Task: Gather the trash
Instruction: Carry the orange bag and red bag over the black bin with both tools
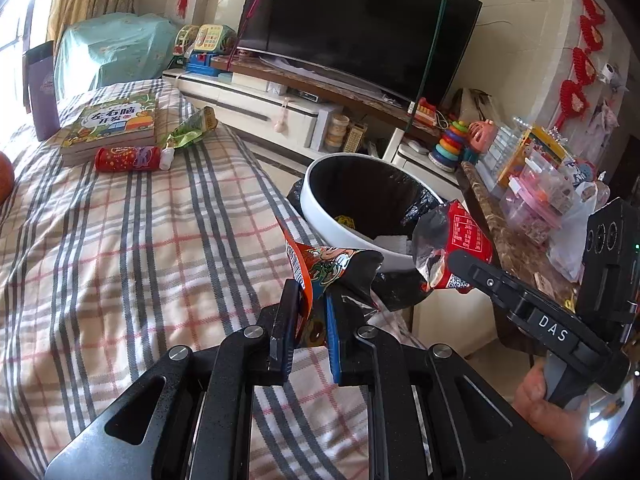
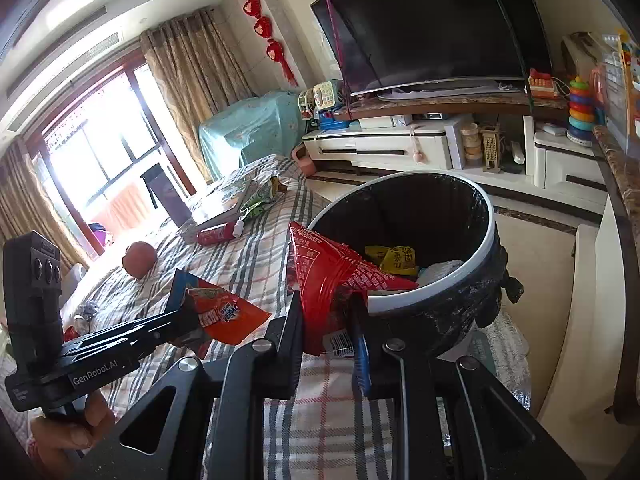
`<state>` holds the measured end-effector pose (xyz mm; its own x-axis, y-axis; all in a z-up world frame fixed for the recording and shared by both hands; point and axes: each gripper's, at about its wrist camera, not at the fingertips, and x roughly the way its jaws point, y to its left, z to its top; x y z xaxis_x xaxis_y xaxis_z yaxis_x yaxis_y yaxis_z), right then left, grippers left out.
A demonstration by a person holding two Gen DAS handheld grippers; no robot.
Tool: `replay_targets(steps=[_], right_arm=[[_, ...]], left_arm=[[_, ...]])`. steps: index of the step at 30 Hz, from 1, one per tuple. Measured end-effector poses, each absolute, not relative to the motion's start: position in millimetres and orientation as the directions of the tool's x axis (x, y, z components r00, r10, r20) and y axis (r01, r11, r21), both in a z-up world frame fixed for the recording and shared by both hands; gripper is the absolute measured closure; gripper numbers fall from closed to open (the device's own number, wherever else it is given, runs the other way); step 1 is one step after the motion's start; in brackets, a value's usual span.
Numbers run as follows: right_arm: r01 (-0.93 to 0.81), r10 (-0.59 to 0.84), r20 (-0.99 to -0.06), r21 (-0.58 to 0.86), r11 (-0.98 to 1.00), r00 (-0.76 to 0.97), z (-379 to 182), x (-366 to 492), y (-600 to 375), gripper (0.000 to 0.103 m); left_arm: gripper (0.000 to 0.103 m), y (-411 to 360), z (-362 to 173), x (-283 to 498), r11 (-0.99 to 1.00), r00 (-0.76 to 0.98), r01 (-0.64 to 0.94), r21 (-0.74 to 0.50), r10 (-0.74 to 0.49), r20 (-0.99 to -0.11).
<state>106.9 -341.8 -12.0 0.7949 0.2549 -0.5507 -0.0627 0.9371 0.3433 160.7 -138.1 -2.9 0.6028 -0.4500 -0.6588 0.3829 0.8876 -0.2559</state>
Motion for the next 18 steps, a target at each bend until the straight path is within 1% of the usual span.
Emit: replay_targets(steps=[18], right_arm=[[-0.034,0.234,-0.564,0.342,0.939,0.792,-15,120,-358,0.081]], left_arm=[[0.091,-157,8,179,0.871,0.594,0.414,-0.263,-0.478,-0.647]])
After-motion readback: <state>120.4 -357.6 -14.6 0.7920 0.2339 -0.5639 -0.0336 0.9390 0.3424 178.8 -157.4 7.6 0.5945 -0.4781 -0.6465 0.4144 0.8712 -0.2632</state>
